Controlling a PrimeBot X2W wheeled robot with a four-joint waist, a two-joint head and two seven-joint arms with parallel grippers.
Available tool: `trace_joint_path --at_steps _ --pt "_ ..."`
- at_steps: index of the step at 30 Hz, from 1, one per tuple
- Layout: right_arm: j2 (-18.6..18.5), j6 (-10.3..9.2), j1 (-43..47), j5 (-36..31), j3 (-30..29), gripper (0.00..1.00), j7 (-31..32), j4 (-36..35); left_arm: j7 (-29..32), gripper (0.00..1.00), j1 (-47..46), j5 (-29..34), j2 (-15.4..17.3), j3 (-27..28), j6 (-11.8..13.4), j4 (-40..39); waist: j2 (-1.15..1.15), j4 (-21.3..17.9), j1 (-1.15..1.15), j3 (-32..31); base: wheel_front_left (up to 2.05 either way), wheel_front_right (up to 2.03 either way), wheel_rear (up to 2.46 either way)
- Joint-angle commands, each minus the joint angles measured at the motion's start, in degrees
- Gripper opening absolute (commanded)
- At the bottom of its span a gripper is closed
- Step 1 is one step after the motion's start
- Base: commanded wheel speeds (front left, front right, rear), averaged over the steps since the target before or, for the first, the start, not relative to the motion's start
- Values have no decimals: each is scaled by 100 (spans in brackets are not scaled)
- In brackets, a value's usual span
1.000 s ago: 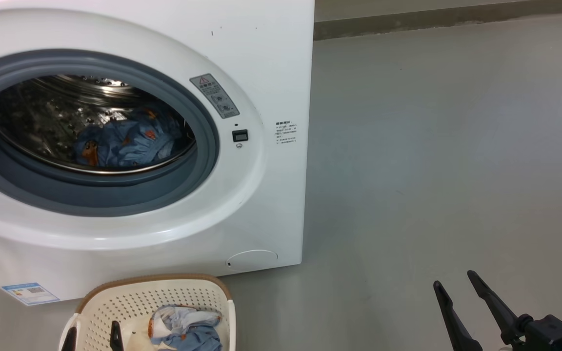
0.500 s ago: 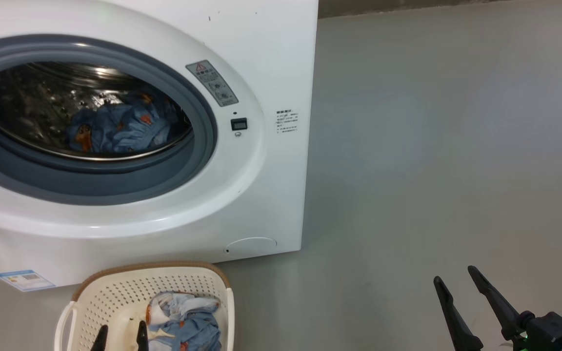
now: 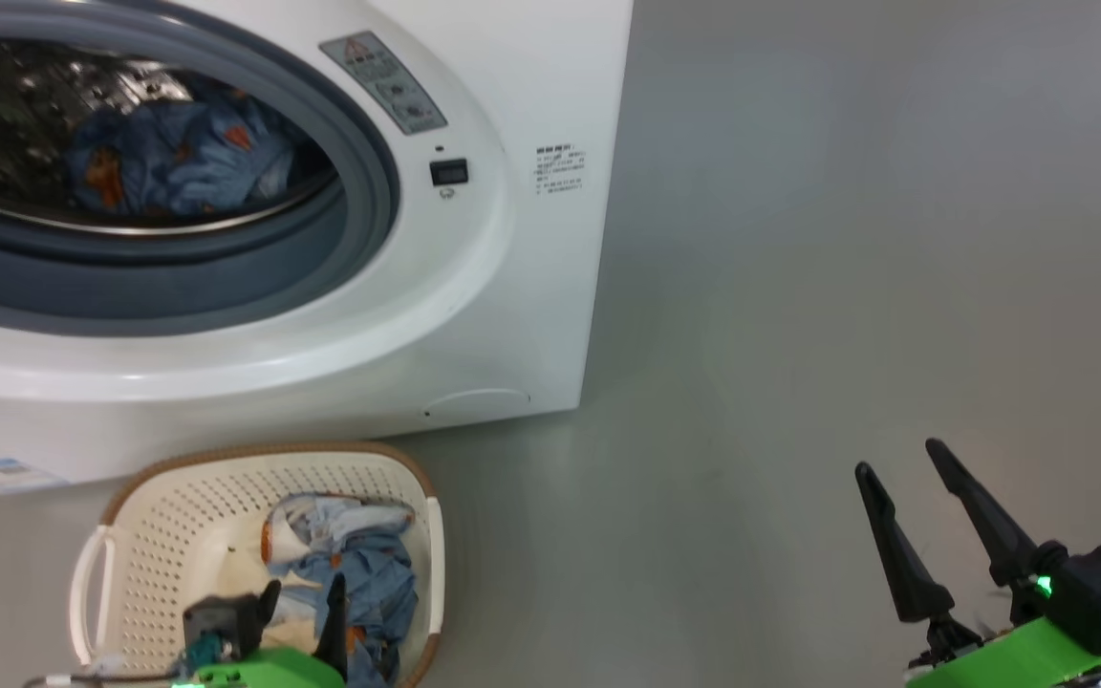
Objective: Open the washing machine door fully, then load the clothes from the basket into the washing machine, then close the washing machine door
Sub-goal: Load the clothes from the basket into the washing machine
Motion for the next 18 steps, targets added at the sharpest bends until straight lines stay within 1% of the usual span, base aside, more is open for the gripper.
trace_joint_path --at_steps 1,9,14,18 --pt "-111 35 -156 66 98 100 -28 -169 -16 100 -268 -47 62 146 -53 101 0 -65 -1 491 0 0 0" --pt "-102 35 -671 172 160 100 -28 -345 19 100 -1522 -190 25 88 -203 1575 0 -266 -1 1567 0 0 0" --pt "-63 35 -1034 230 183 100 -28 -421 -14 100 -2162 -336 136 238 -203 2172 0 -442 -1 2212 0 0 0" --pt "-3 35 -1340 258 252 100 -28 -457 -33 100 -2502 -456 218 349 -183 2526 0 -601 -1 2615 0 0 0"
